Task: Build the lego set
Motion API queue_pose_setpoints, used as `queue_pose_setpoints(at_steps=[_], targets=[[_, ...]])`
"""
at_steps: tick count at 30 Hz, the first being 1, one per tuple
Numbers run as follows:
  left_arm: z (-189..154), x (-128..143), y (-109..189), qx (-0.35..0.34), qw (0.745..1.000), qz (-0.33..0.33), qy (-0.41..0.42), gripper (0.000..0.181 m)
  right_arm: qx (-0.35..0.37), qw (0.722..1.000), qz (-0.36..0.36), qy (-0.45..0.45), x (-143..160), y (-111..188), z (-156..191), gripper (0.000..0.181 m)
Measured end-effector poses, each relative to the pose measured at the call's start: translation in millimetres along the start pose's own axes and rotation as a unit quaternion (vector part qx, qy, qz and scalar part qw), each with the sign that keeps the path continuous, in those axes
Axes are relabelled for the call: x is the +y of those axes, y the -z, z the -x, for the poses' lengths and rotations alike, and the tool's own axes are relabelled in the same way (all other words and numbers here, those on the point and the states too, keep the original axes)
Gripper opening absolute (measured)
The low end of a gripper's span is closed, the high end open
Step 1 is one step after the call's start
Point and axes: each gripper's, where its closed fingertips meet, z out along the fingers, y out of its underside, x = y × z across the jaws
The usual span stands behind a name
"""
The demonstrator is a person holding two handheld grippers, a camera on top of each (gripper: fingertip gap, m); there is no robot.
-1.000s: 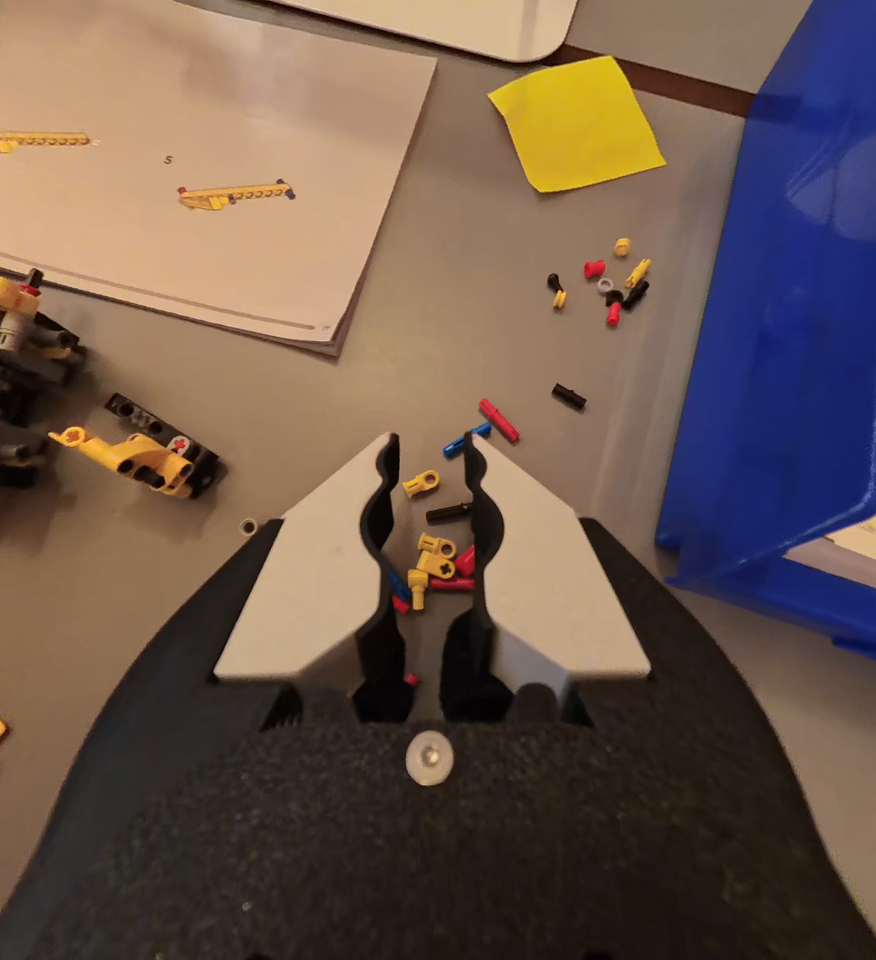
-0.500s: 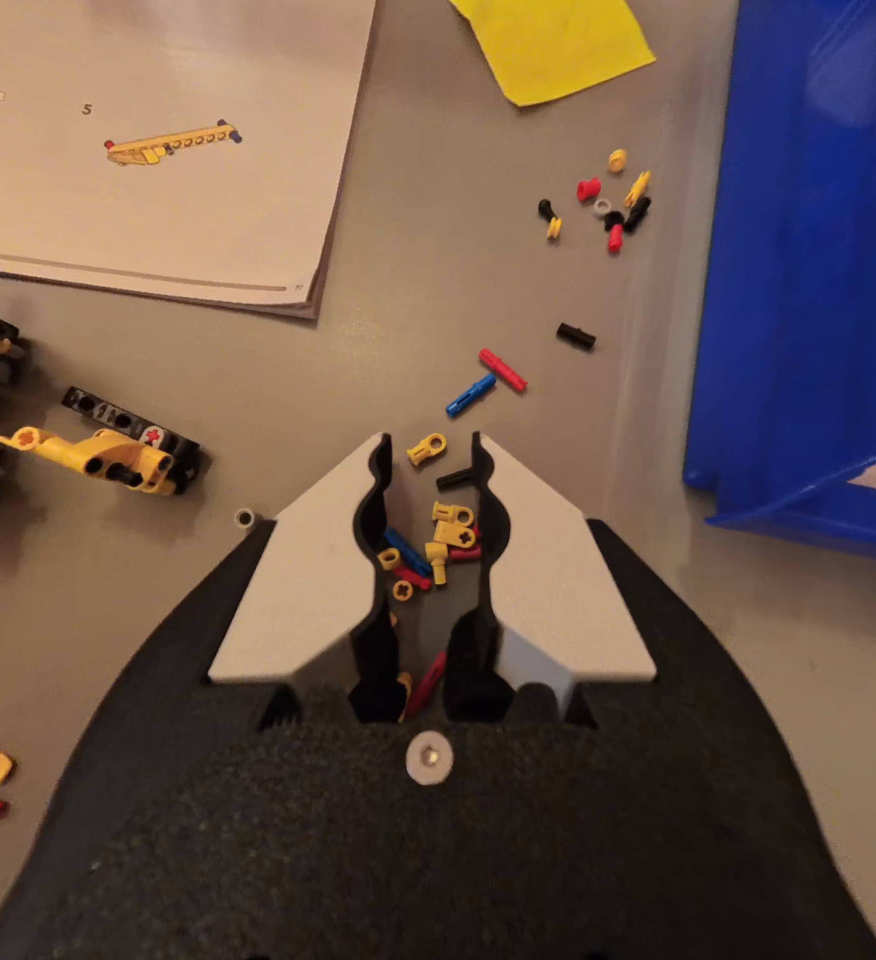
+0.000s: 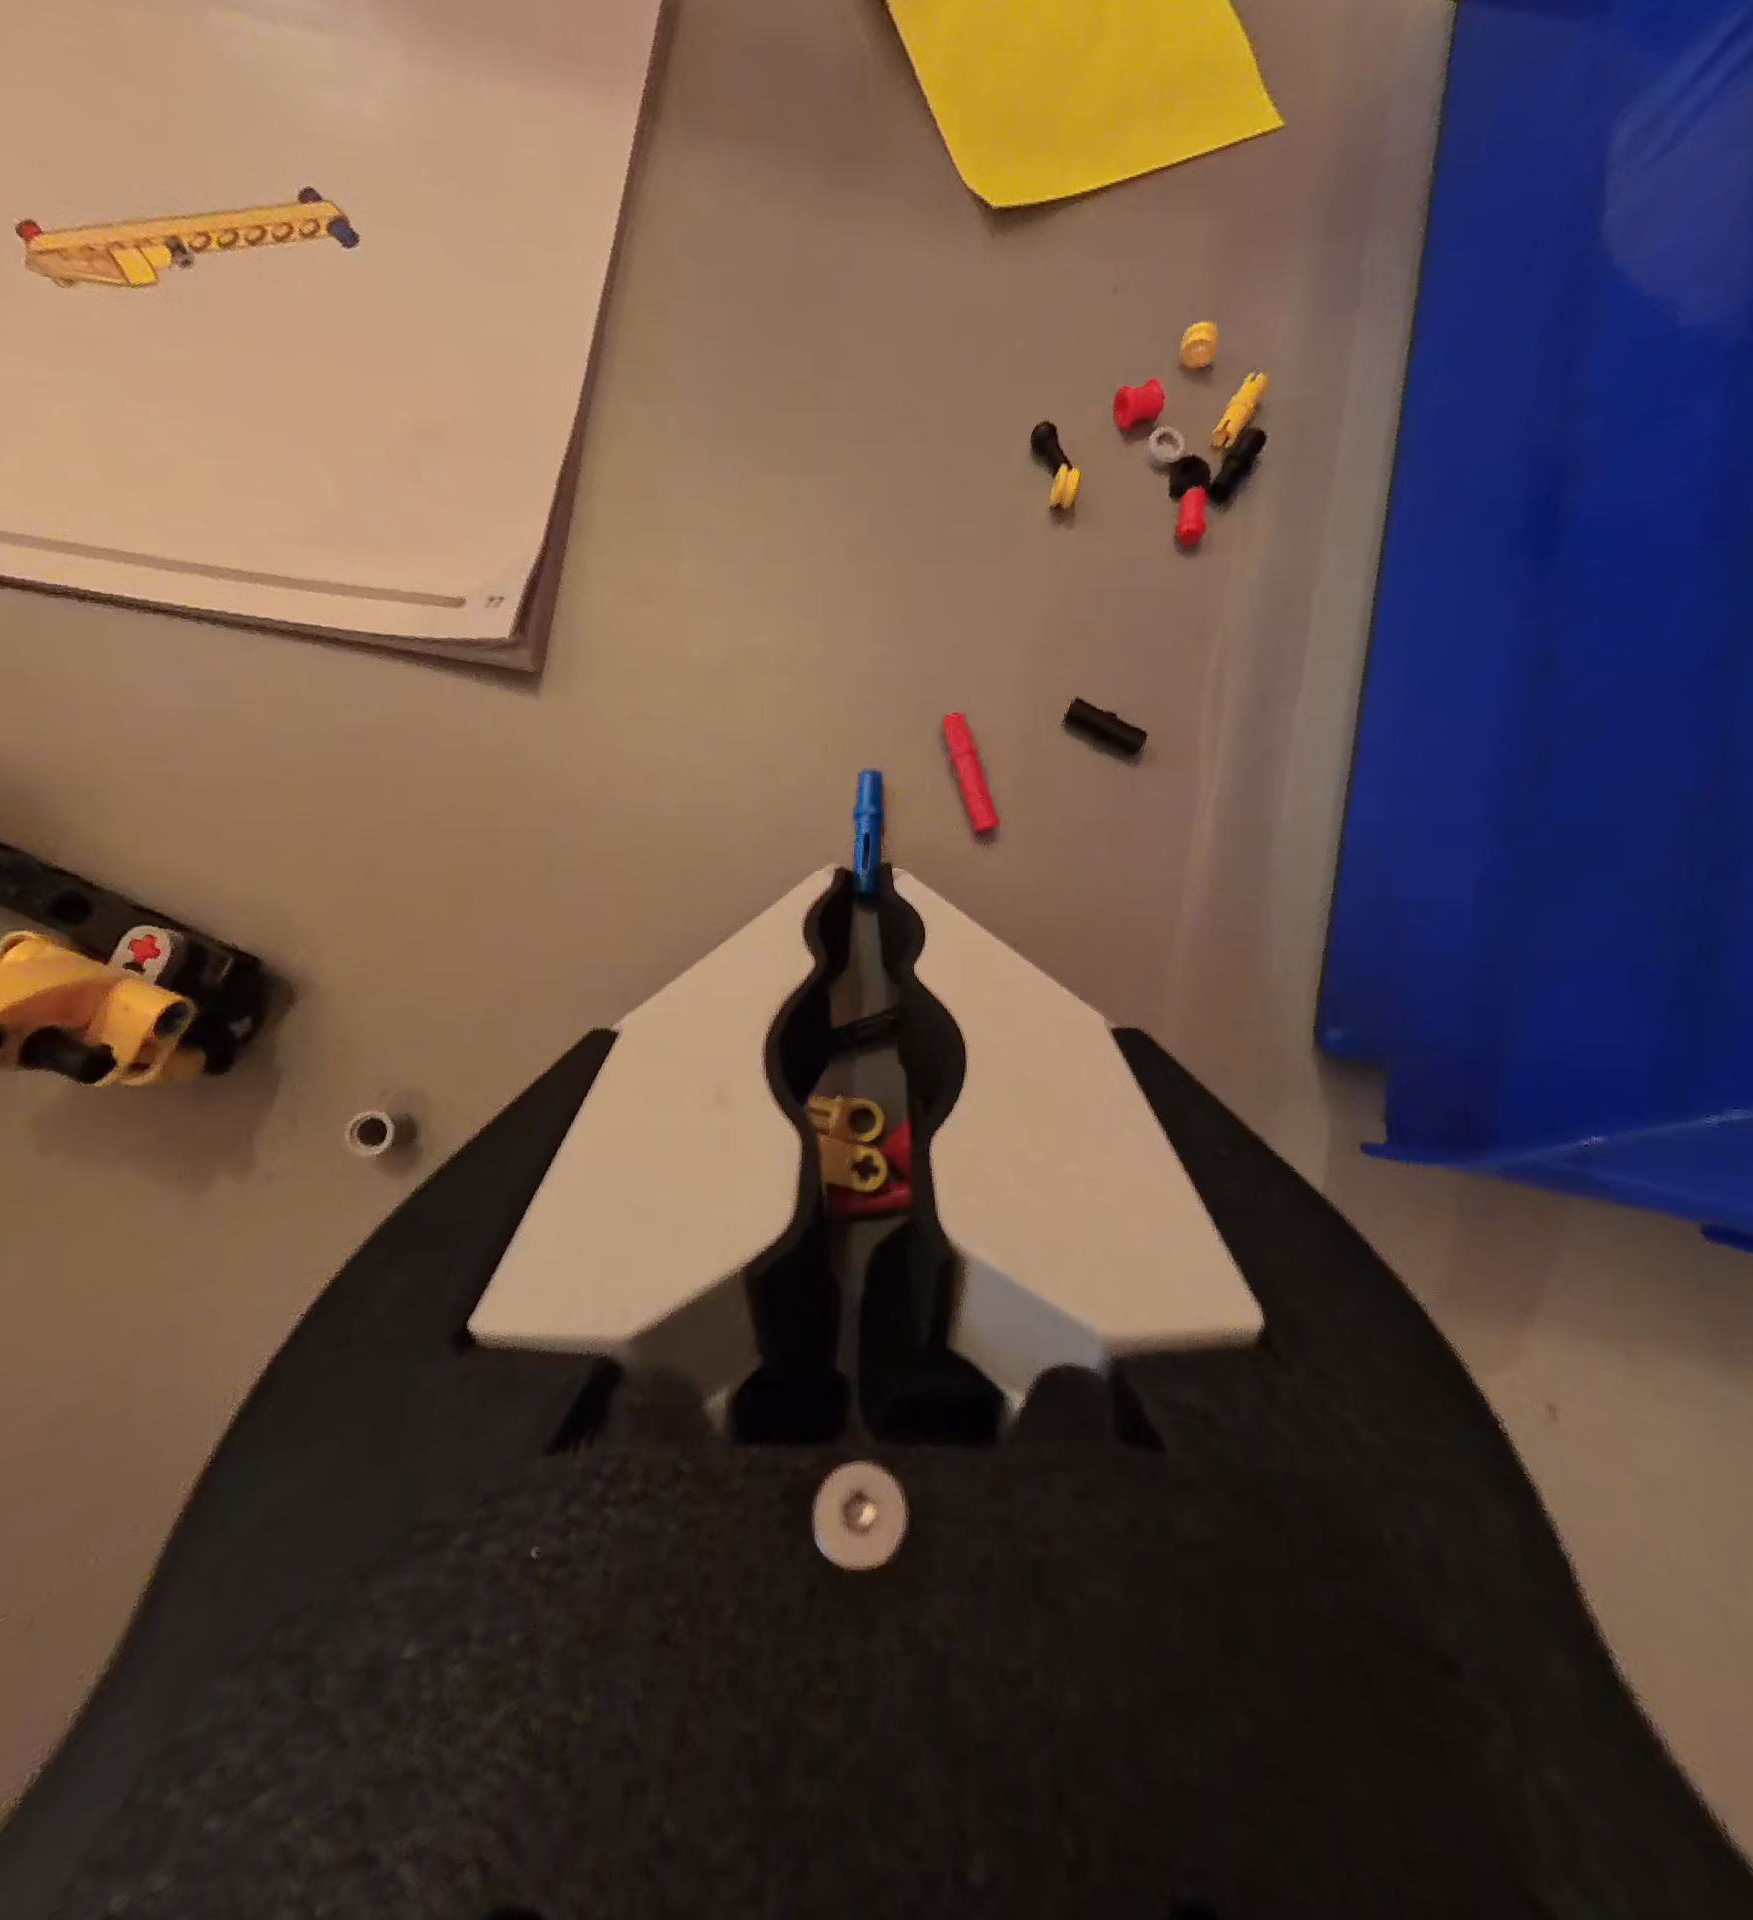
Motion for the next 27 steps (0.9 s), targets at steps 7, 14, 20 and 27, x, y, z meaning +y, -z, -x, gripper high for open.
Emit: queue_pose_setpoints(at_steps=[7,14,20,27], targets=[[-4,-2,3,-0.003,1.0,-0.001,-0.012,0.04,-0.126,0.99,-0.034,0.059,-4,45,47,0.003],[-11,-2,5,0.004,1.0,-0.006,-0.011,0.04,-0.301,0.929,0.005,0.217,64,110,135,0.004],[-13,-2,12,0.004,1.0,-0.013,-0.014,0.04,-0.252,0.948,0.009,0.193,91,102,138,0.004],[4,2,25,-0.02,0.999,-0.011,-0.022,0.04,-0.252,0.951,0.0,0.182,86,92,156,0.004]])
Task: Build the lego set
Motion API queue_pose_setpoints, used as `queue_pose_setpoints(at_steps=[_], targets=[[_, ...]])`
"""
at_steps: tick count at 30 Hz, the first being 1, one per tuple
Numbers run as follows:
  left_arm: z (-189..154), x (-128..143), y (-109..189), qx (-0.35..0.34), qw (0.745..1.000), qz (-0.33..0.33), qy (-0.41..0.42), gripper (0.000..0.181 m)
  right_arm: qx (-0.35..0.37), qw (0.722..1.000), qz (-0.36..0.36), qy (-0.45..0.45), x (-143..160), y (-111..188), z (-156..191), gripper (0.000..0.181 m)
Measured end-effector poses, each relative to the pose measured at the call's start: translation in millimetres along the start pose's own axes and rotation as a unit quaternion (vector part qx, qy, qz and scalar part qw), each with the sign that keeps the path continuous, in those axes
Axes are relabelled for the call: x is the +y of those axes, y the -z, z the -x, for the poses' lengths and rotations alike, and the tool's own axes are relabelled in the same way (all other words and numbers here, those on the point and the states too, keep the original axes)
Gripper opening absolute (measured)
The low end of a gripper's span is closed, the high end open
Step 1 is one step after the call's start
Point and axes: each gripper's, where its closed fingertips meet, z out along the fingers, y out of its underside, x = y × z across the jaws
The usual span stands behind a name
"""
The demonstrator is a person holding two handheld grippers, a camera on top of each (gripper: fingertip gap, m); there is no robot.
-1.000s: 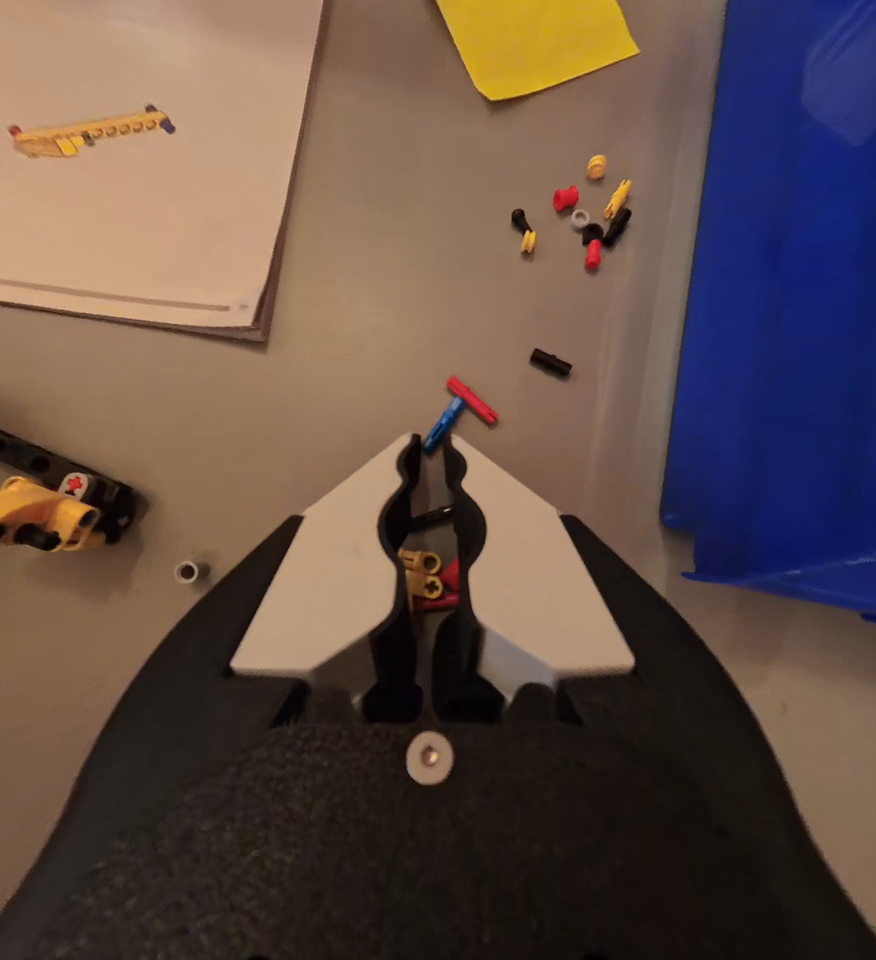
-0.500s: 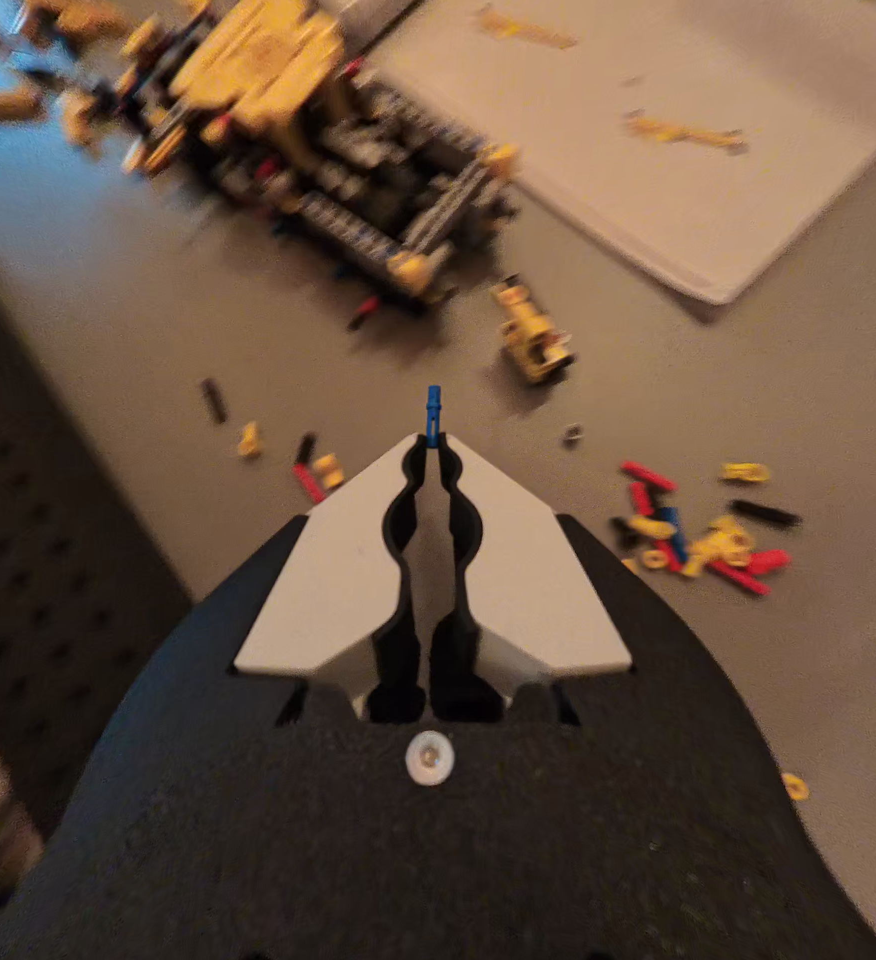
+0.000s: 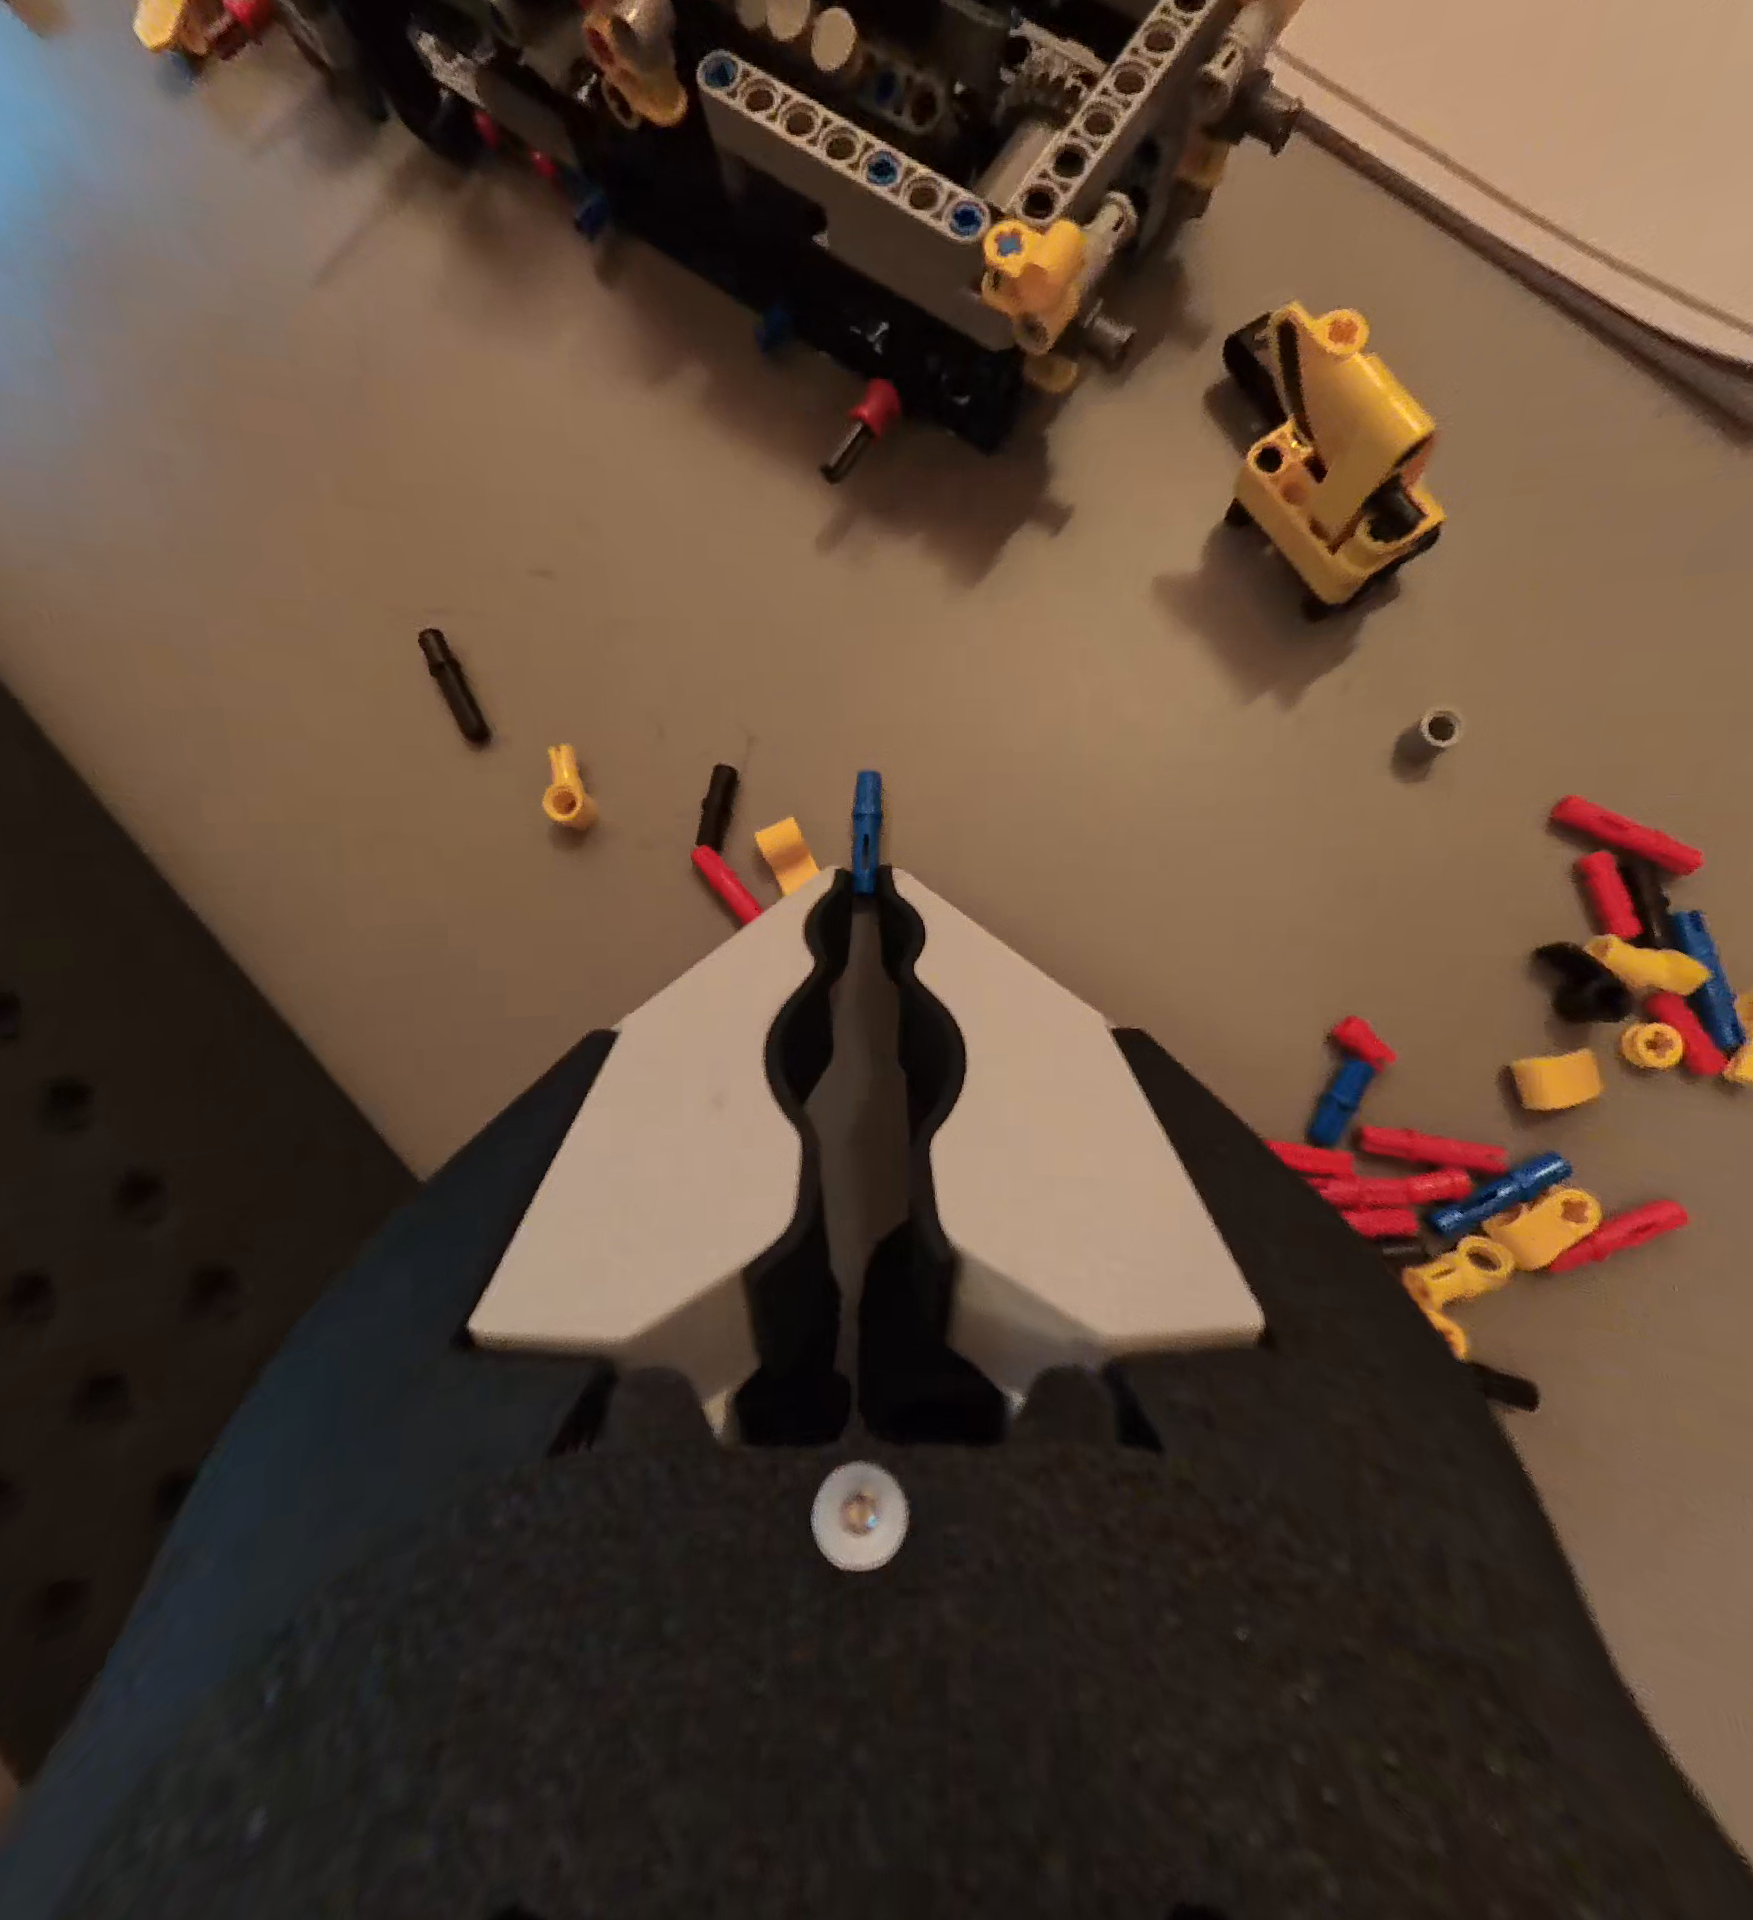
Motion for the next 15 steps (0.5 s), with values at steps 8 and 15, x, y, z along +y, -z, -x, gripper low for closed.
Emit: queue_pose_setpoints(at_steps=[8,15], targets=[[37,26,30,-0.058,0.998,0.032,0.003,0.04,0.012,0.999,-0.033,-0.01,-22,9,-5,0.014],[39,61,43,-0.032,0.997,0.057,0.033,0.04,-0.016,0.988,-0.156,-0.002,-79,7,23,0.014]])
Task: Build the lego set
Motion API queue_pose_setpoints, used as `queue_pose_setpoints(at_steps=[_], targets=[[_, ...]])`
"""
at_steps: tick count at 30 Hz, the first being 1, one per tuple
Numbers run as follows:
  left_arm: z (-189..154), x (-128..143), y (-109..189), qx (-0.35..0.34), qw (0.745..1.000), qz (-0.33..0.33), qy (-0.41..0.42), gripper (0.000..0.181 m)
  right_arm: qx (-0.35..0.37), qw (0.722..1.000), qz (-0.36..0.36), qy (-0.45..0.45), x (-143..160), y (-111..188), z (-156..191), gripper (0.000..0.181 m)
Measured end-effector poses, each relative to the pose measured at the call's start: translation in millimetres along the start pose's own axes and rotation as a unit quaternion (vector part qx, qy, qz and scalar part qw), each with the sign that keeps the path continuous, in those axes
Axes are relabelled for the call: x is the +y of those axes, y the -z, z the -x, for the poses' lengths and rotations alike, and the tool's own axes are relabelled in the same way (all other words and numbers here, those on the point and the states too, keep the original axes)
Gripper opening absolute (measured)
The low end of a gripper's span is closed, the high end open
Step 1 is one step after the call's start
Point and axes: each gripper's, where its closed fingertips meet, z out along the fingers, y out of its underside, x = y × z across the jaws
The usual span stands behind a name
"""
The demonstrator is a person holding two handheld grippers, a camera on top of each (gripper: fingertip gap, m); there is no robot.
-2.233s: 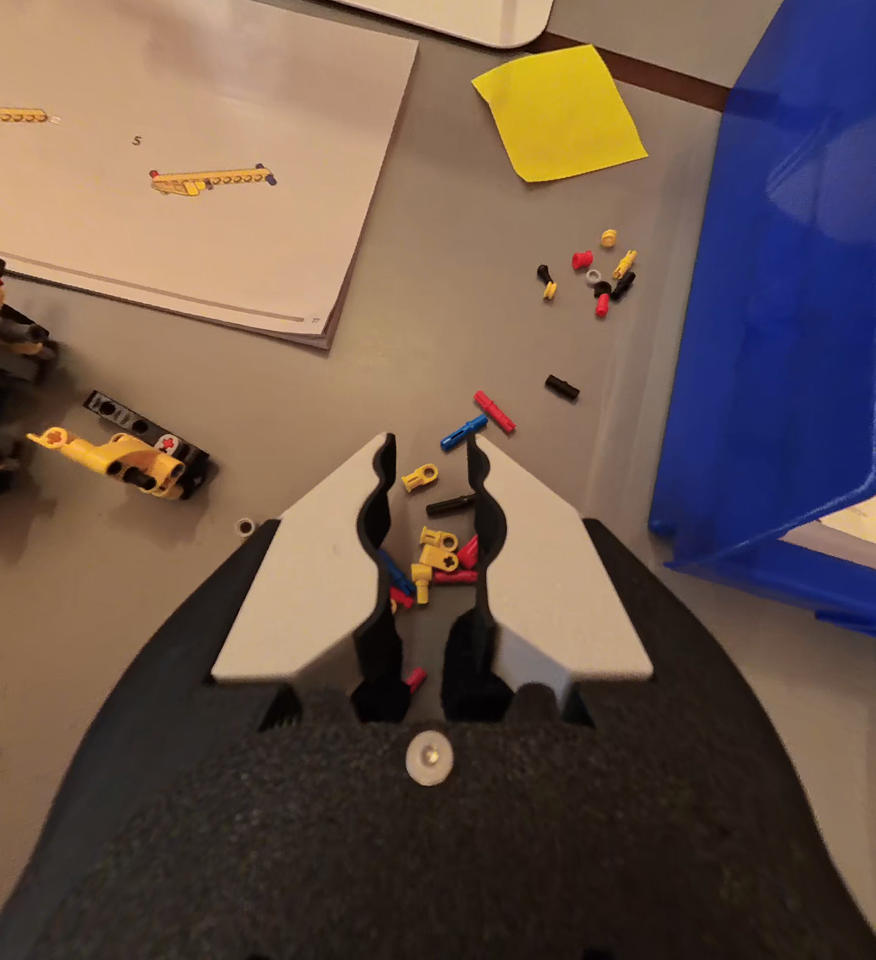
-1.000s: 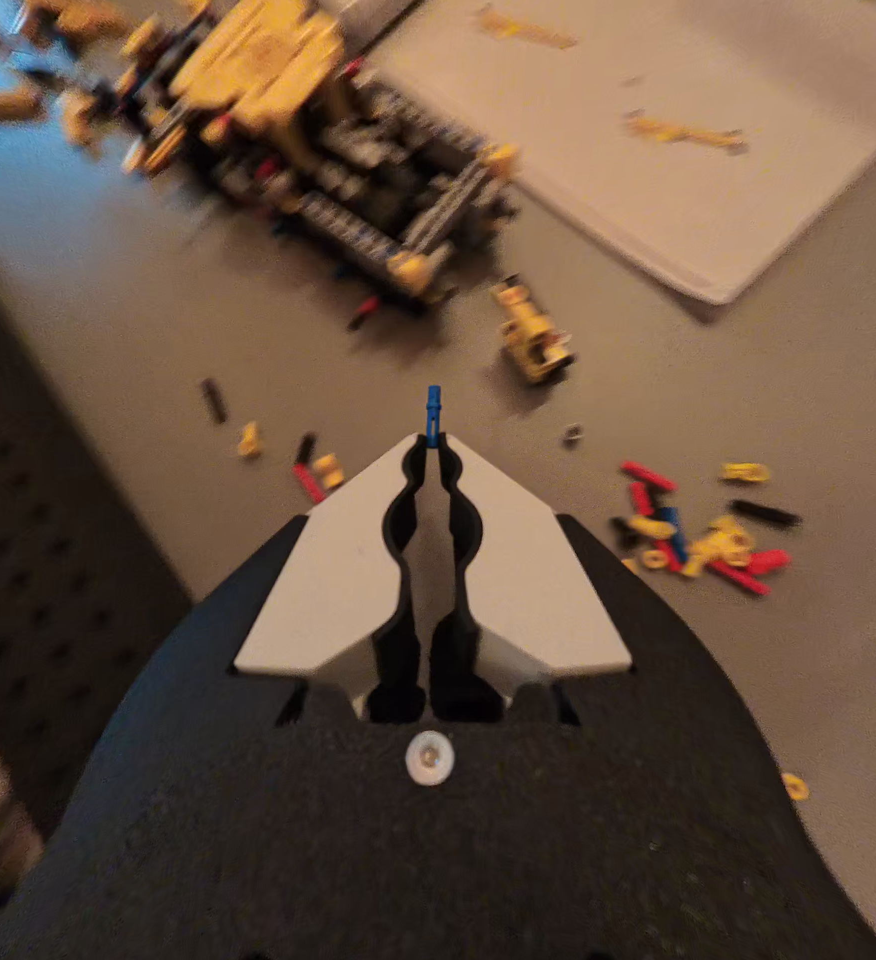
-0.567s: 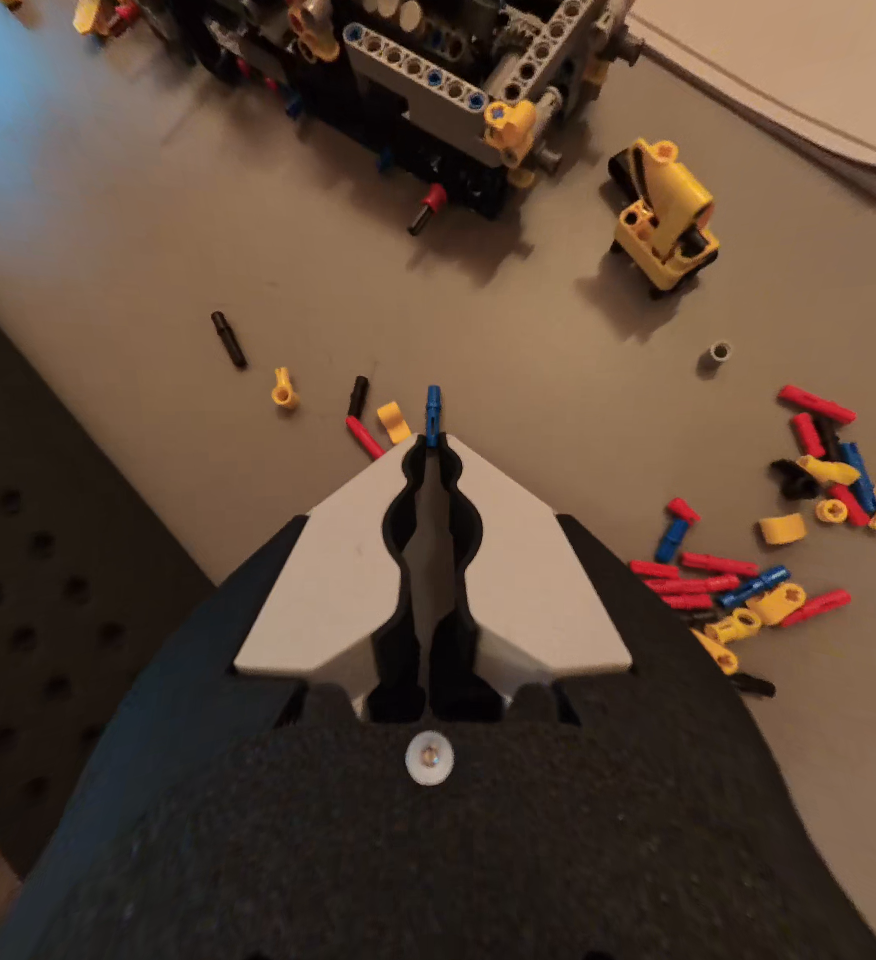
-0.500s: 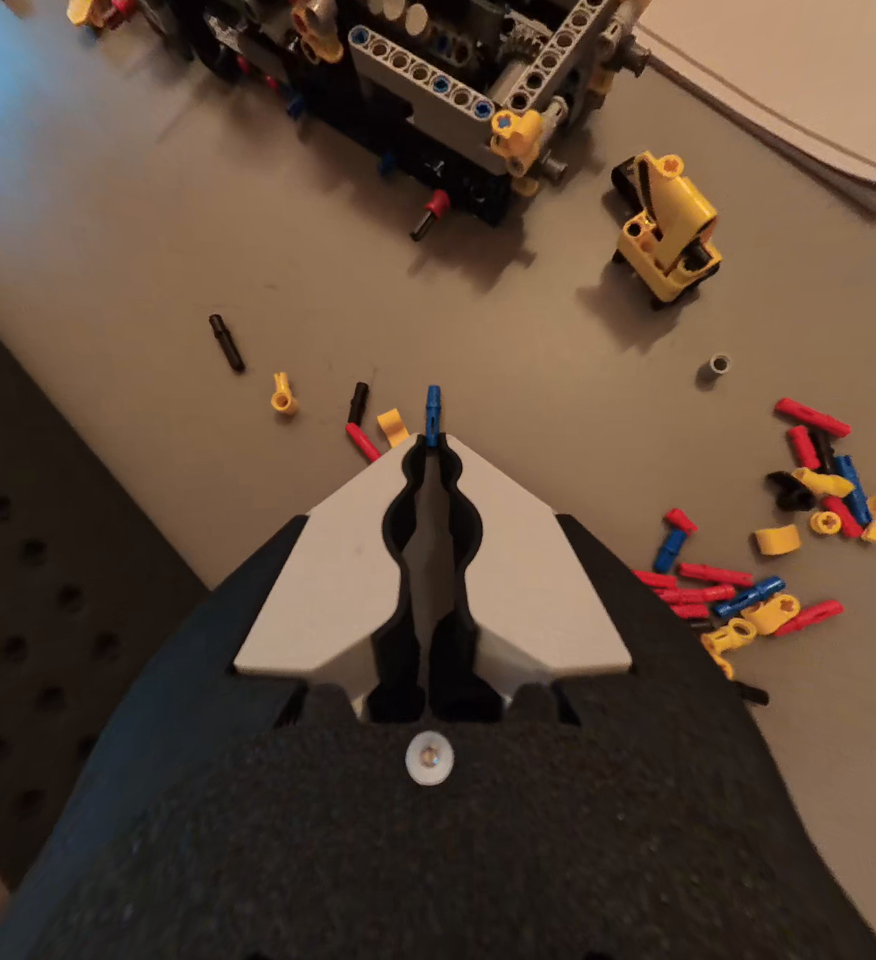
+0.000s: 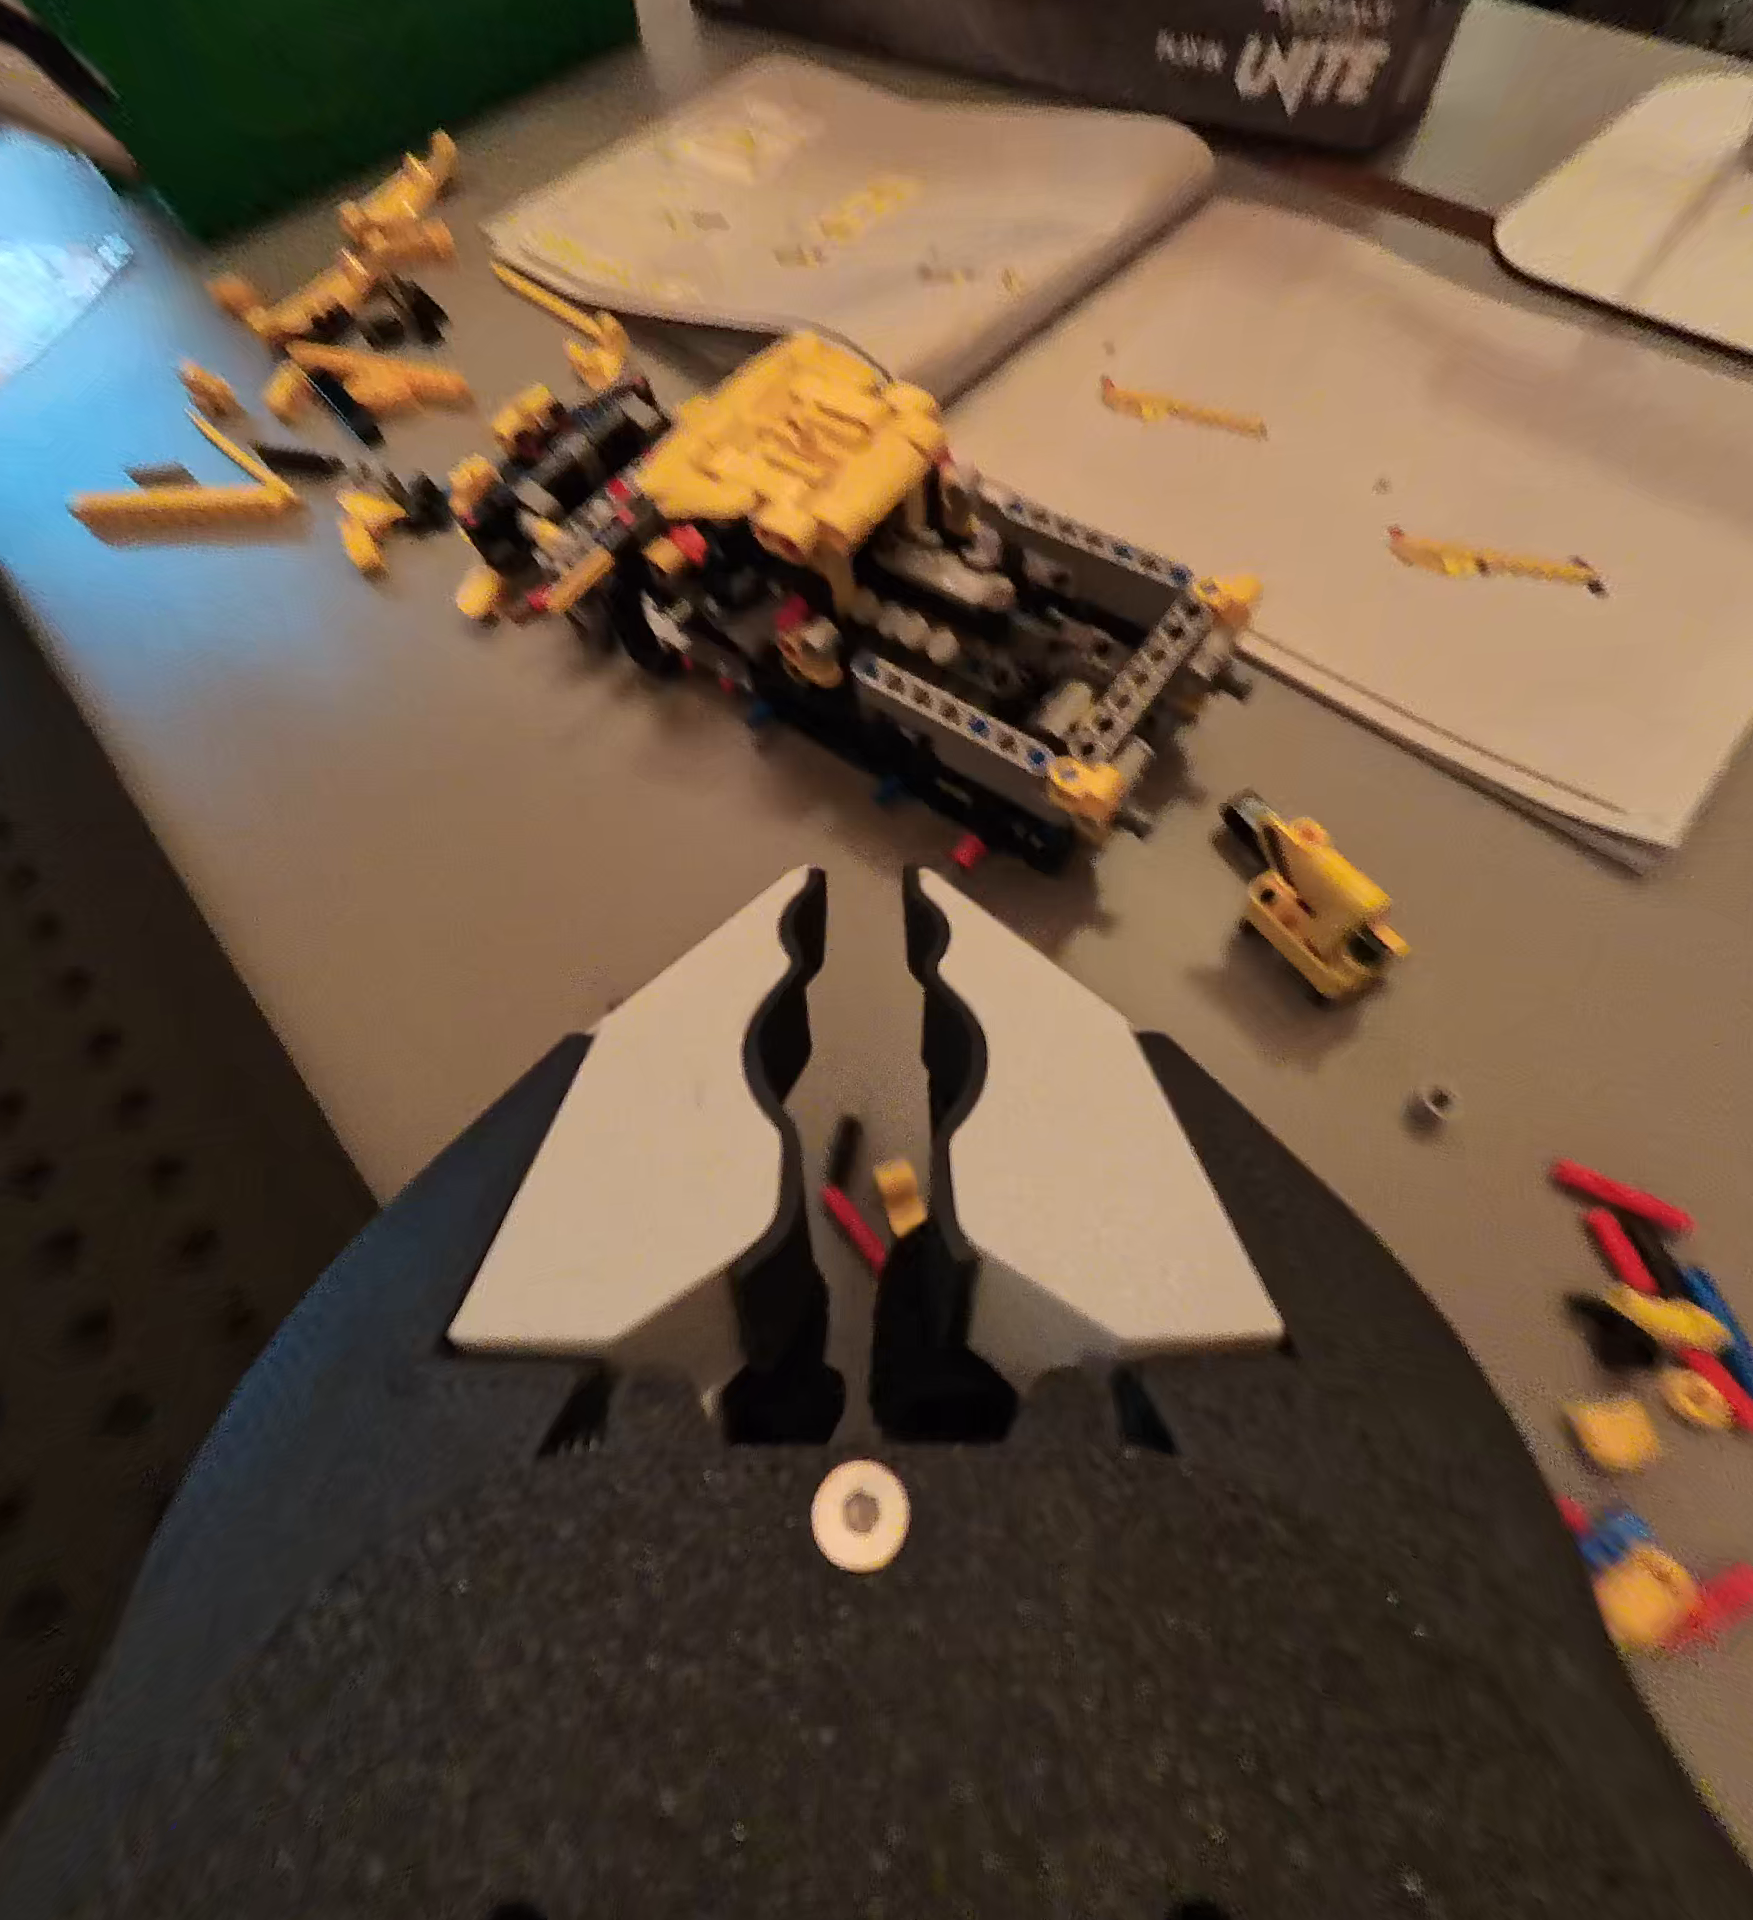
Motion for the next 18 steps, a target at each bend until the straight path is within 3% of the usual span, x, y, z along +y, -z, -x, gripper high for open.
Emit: queue_pose_setpoints(at_steps=[4,8,13,18], targets=[[-48,13,-9,0.087,0.995,0.013,-0.043,0.04,-0.054,0.997,-0.058,-0.02,-26,-22,39,0.014],[-100,27,-26,0.135,0.984,0.032,-0.116,0.04,-0.102,0.993,-0.055,-0.006,-35,-45,78,0.014],[-116,11,-43,0.118,0.981,-0.003,-0.152,0.036,-0.123,0.991,-0.038,0.038,-33,-59,107,0.014],[-134,15,-48,0.209,0.968,0.025,-0.141,0.037,-0.123,0.991,-0.021,0.039,-26,-60,107,0.013]])
